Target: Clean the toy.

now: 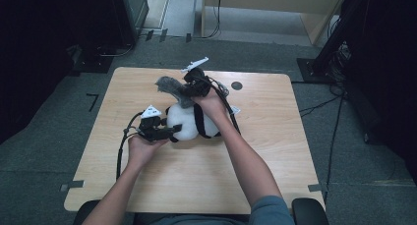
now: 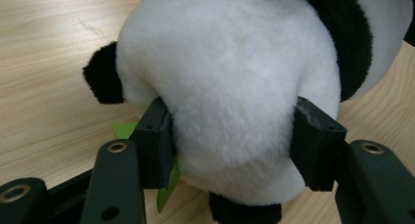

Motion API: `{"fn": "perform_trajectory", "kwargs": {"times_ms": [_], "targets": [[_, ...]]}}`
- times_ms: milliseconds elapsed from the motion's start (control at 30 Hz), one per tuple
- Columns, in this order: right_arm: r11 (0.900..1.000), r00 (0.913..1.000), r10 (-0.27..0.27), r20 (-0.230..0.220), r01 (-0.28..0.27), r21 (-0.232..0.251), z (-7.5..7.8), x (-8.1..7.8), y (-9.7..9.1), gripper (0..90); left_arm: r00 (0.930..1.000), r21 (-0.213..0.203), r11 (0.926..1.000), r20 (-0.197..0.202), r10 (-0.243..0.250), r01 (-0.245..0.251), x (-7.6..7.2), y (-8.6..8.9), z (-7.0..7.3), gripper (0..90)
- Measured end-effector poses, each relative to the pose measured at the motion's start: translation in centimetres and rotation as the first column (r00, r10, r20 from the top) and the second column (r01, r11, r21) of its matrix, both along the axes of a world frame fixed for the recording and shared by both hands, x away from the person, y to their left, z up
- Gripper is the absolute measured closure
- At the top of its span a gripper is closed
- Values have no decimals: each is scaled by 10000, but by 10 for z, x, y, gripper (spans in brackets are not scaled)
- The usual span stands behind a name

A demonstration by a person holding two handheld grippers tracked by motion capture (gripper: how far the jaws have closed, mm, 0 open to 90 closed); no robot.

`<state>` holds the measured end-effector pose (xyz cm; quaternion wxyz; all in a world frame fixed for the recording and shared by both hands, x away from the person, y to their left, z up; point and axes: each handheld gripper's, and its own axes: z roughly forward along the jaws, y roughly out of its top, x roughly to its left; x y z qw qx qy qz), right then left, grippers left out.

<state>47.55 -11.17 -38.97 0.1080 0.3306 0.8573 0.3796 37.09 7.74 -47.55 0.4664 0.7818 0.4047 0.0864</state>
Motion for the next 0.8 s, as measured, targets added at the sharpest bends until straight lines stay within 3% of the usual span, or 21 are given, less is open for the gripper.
{"fn": "perform_trajectory", "kwargs": {"times_ms": [200, 267, 367, 567, 800], "targets": [[9964, 9992, 160, -379, -191, -831, -18, 1, 9, 781, 10000, -12, 10000, -42, 31, -31, 0, 0, 0, 418], [9972, 9987, 145, -483, -180, -723, -18, 3, 5, 781, 10000, -13, 10000, -45, 64, -64, 0, 0, 0, 420], [9955, 9990, 107, -445, -149, -938, -17, 3, 1, 781, 10000, -3, 10000, -45, 51, -51, 0, 0, 0, 421], [9916, 9987, -183, -486, 120, -1285, -15, 6, -19, 782, 10000, 19, 10000, -62, 49, -49, 0, 0, 0, 424], [9927, 9974, -624, -369, 582, -1054, -11, 8, -53, 781, 10000, 26, 10000, -19, 26, -26, 0, -1, -1, 427]]}}
